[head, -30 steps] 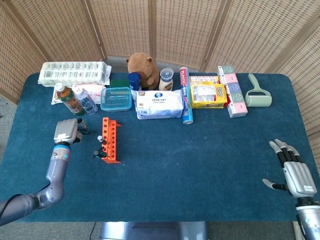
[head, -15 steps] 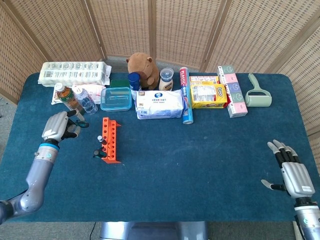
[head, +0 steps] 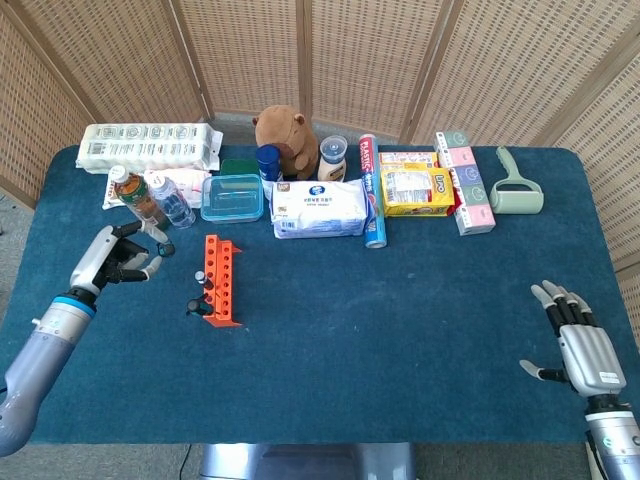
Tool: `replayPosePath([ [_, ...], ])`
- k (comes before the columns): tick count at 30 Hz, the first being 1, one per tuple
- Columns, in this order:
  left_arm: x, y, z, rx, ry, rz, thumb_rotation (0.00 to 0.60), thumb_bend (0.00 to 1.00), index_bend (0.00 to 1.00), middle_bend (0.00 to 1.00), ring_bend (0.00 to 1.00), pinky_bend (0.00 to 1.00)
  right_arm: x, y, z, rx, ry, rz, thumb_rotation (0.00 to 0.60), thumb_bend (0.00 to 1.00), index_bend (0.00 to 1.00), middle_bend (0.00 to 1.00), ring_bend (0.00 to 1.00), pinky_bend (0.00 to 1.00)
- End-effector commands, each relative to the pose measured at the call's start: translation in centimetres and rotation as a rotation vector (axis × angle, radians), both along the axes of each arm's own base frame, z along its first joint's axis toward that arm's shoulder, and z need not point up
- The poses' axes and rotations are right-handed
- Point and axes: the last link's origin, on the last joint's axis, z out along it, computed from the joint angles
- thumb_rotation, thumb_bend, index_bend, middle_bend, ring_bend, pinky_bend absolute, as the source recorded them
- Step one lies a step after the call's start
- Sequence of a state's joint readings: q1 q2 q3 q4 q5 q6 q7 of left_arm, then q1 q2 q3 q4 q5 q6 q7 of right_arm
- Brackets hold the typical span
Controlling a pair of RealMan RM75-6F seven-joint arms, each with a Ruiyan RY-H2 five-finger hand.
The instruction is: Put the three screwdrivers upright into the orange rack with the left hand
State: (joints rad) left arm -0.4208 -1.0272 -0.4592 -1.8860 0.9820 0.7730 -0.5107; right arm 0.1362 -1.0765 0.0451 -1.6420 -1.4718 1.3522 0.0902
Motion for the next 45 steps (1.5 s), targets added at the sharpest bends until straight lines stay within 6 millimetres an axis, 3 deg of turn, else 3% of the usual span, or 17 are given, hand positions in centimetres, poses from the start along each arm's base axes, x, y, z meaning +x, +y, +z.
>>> replayPosePath([
  [1, -0.4, -0.2, 0.0, -0.037, -0.042, -0.004, 0.600, 0.40, 0.69, 1.00, 1.00, 1.00, 0.0, 0.0, 0.0, 0.001, 0.001, 0.001, 0.600, 0.02, 0.00, 0.03, 0.01, 0.01],
  [8, -0.1, 0.3, -1.9, -0.075, -0.208, -0.011, 0.600, 0.39, 0.69, 1.00, 1.00, 1.00, 0.0, 0.0, 0.0, -0.001, 0.002, -0.003, 0.600, 0.02, 0.00, 0.03, 0.01, 0.01],
  [14, -0.3, 0.4, -2.9, -0.111, -0.243, -0.020, 0.600, 0.39, 0.69, 1.00, 1.00, 1.00, -0.1, -0.1, 0.0, -0.002, 0.001, -0.004, 0.600, 0.02, 0.00, 0.03, 0.01, 0.01],
  [45, 0.2, 0.8, -4.5, -0.150, -0.366, -0.023, 0.600, 0.38, 0.69, 1.00, 1.00, 1.00, -0.2, -0.1, 0.3, -0.005, -0.009, -0.010, 0.600, 0.02, 0.00, 0.03, 0.01, 0.01],
])
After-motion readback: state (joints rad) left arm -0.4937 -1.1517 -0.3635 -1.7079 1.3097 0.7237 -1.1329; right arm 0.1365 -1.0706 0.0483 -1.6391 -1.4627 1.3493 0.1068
